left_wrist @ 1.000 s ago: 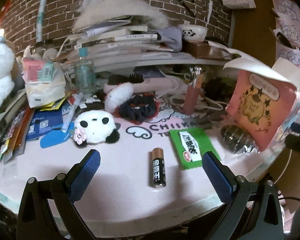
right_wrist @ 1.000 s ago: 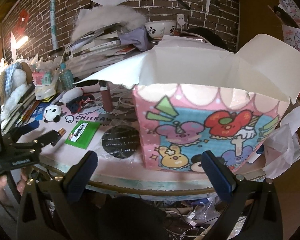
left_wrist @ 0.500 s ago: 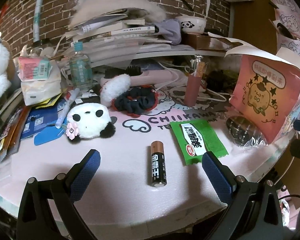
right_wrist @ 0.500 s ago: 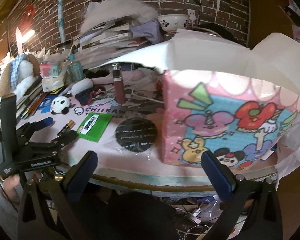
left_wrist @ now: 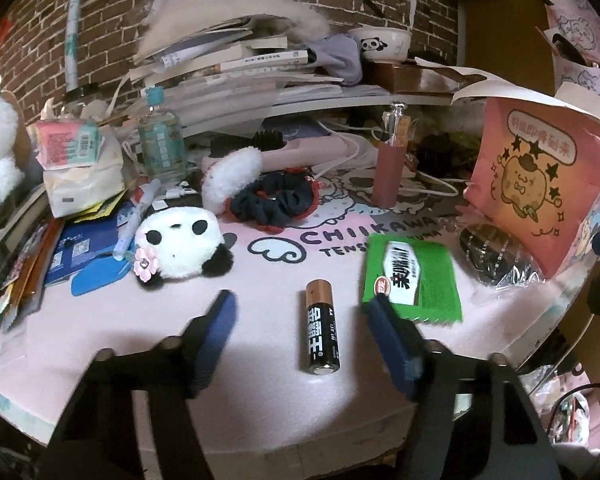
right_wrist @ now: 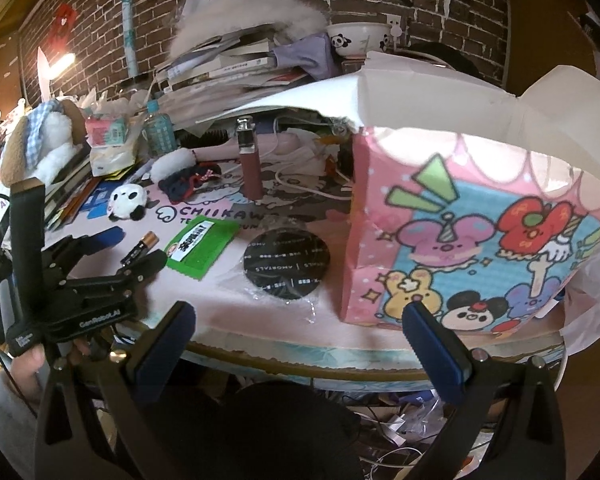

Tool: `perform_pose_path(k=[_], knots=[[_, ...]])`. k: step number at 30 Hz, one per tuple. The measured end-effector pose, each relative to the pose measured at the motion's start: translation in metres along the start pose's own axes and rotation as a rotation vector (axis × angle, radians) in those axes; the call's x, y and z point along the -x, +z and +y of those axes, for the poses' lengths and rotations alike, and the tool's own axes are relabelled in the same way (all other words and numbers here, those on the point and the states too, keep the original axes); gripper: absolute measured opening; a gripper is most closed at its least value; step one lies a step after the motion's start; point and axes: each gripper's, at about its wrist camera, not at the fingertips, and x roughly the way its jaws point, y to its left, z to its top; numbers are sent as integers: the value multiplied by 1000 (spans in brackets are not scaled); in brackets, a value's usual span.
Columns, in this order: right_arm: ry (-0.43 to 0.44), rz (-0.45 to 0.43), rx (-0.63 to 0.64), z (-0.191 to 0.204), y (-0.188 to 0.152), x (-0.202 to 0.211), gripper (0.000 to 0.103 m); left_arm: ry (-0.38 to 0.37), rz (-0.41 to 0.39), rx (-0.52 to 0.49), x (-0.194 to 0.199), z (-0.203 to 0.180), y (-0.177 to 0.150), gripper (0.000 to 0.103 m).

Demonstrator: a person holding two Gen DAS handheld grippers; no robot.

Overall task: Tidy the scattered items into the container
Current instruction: 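Move the left gripper back to the AA battery and close on it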

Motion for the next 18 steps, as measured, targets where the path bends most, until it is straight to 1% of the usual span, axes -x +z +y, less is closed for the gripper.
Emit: perform_pose_path(k=[1,2,4,6,8,10,12,15,18], knots=[[0,1,0,0,0,0,103,-1,2,-1,1,0,0,51],[0,1,-1,0,0,0,103,-2,2,-2,1,0,0,48],[0,-1,-2,0,0,0,103,-1,2,-1,2,0,0,40],[-1,0,-4,0,0,-1,103,-2,3,-1,2,0,0,37],[1,1,-5,1,0,-1,103,-2,2,0,3,0,0,31],[0,0,-3,1,0,-1,103,-9,3,0,3,0,-1,20],[2,1,-4,1,0,-1,103,-10,5,-3,4,0,-1,17],[0,0,-4,1,-1,-1,103,-21,4,-7,5,0,-2,11],[1,1,-5,1,-1,-1,103,-21,5,-8,5,-1,-2,9]])
